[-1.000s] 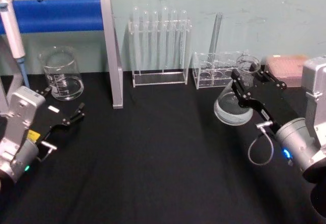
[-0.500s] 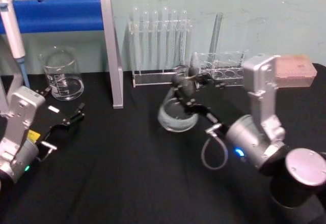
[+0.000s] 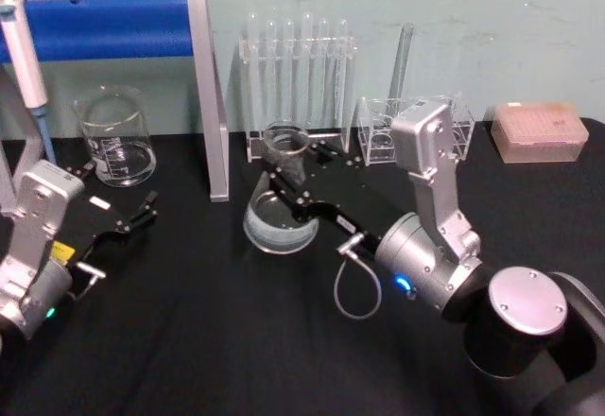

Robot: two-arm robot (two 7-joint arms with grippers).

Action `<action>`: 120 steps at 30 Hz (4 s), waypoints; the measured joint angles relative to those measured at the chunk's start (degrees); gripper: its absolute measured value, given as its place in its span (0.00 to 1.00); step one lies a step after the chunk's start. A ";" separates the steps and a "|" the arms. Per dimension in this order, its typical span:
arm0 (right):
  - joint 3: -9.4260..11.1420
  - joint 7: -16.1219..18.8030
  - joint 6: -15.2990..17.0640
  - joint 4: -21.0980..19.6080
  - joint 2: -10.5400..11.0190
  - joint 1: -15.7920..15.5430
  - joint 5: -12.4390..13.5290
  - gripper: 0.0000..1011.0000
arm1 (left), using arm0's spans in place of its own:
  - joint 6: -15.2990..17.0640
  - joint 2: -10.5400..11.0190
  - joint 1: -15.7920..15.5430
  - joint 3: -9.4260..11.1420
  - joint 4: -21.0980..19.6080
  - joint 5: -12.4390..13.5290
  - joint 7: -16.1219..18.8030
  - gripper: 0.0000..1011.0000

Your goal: Grasp the erlenmeyer flask with one hand, shake it three times, then place it back.

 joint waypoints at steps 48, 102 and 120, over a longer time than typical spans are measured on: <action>4.35 -1.23 0.86 -2.15 -0.62 -3.17 -2.49 0.44 | 0.00 0.00 0.00 0.01 0.00 0.00 0.00 0.99; 10.25 -4.18 2.14 -4.29 1.58 -6.84 -1.58 0.44 | 0.00 0.00 0.00 0.00 0.00 0.00 0.00 0.99; 3.57 0.85 2.27 -1.10 3.06 -2.55 1.57 0.44 | 0.00 0.00 0.00 0.00 0.00 0.00 0.00 0.99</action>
